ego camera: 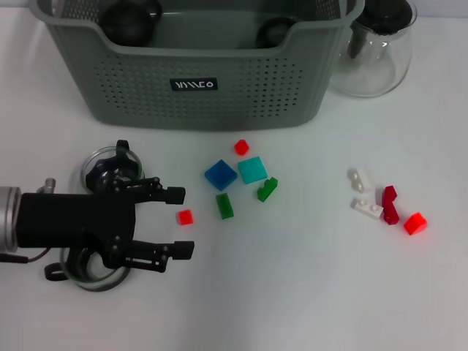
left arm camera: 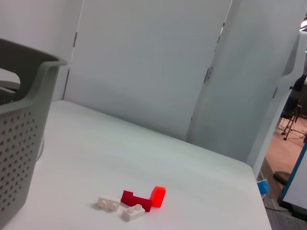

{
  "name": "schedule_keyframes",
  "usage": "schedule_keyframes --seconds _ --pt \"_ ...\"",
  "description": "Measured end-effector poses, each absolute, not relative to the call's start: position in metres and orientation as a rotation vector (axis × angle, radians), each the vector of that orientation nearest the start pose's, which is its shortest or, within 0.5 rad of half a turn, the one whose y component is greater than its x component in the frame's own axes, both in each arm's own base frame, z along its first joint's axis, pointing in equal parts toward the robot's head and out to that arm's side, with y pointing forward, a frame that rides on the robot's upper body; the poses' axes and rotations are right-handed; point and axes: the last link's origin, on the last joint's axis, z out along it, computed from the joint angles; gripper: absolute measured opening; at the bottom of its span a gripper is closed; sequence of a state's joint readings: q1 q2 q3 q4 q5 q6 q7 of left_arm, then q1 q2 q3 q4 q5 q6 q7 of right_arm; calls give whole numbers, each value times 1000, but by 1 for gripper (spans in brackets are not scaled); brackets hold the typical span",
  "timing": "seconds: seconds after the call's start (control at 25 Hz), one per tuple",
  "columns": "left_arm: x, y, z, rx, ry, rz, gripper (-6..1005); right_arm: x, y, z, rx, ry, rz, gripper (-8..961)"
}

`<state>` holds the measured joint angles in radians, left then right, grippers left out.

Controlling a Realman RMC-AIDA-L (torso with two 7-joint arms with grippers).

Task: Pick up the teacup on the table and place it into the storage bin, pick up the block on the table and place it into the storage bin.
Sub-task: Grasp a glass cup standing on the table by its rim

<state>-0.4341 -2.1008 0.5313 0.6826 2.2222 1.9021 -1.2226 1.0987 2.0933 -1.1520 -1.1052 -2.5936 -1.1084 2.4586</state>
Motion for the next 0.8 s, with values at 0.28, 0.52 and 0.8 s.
schedule_keyframes --seconds 0.28,0.52,0.8 --pt "-282 254 4 -2953 -543 -807 845 6 411 47 -2647 316 361 636" --pt "-288 252 11 -2936 -553 -797 845 46 364 60 -2822 309 481 636" --pt "-293 257 27 -2914 -580 -740 844 109 327 50 -3025 414 204 635"
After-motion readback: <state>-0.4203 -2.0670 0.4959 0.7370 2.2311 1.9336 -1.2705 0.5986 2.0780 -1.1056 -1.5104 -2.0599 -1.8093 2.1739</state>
